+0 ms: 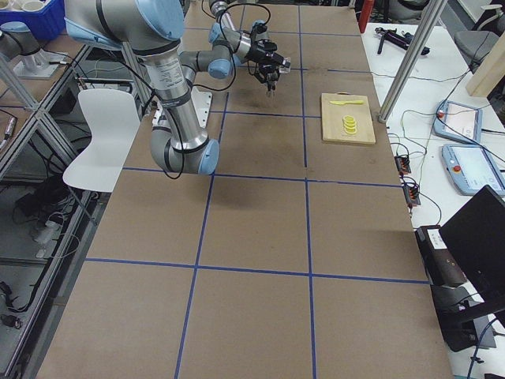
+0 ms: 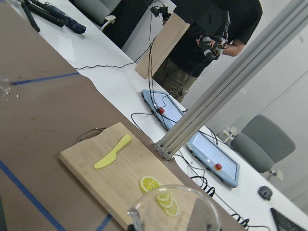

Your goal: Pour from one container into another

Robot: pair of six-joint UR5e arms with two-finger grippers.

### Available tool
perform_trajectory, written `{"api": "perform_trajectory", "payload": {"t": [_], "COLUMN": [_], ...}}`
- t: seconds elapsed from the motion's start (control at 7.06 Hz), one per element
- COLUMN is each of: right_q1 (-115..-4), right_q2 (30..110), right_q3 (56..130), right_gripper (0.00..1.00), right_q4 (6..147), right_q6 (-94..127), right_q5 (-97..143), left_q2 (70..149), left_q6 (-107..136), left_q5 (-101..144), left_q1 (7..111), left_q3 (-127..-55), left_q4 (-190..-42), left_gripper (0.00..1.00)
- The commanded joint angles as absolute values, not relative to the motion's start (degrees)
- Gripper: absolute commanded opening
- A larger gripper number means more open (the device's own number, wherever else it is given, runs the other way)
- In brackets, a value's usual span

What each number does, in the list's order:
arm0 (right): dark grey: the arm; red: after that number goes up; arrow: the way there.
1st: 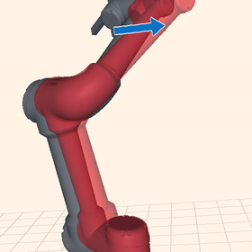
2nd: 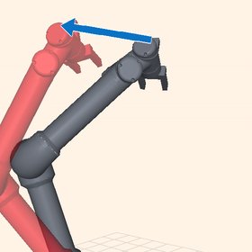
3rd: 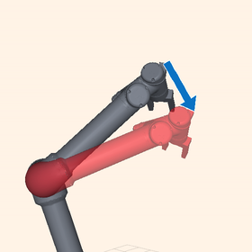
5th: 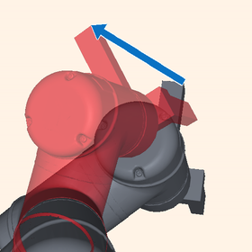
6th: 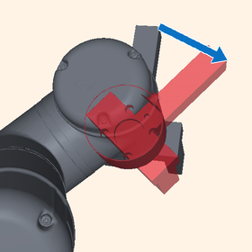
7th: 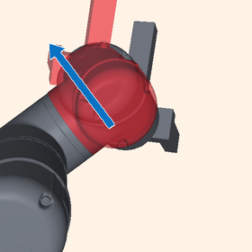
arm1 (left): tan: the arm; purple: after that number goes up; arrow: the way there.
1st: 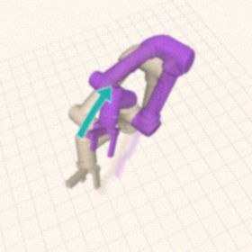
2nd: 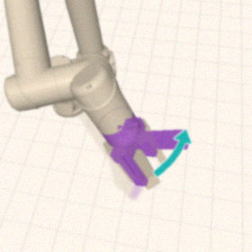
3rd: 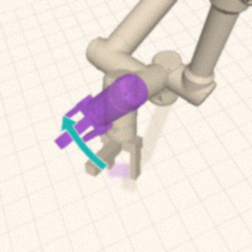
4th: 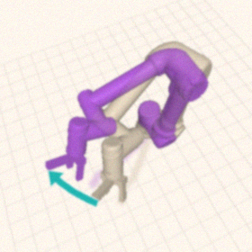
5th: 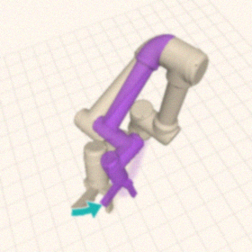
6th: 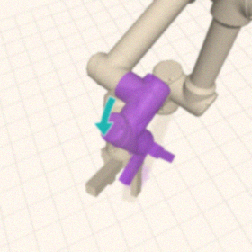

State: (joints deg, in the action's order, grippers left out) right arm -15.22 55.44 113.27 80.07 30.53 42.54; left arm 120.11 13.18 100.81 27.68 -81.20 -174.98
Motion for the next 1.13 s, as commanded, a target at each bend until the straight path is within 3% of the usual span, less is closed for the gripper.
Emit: {"api": "perform_trajectory", "payload": {"t": [0.0, 0.57, 0.99], "right_q1": [-17.40, -18.54, -19.60], "right_q2": [62.19, 74.50, 86.80], "right_q3": [115.66, 115.58, 115.49], "right_gripper": [0.00, 0.00, 0.00], "right_q4": [73.07, 57.25, 42.06], "right_q6": [37.97, 39.81, 39.81], "right_q5": [47.28, 47.20, 47.64], "left_q2": [119.97, 114.10, 99.63], "left_q6": [13.36, 21.26, 27.57], "left_q5": [100.81, 100.81, 101.07], "left_q1": [28.03, 30.31, 33.92], "left_q3": [-81.56, -88.23, -94.48], "left_q4": [-175.17, -175.17, -182.67], "left_gripper": [0.00, 0.00, 0.00]}}
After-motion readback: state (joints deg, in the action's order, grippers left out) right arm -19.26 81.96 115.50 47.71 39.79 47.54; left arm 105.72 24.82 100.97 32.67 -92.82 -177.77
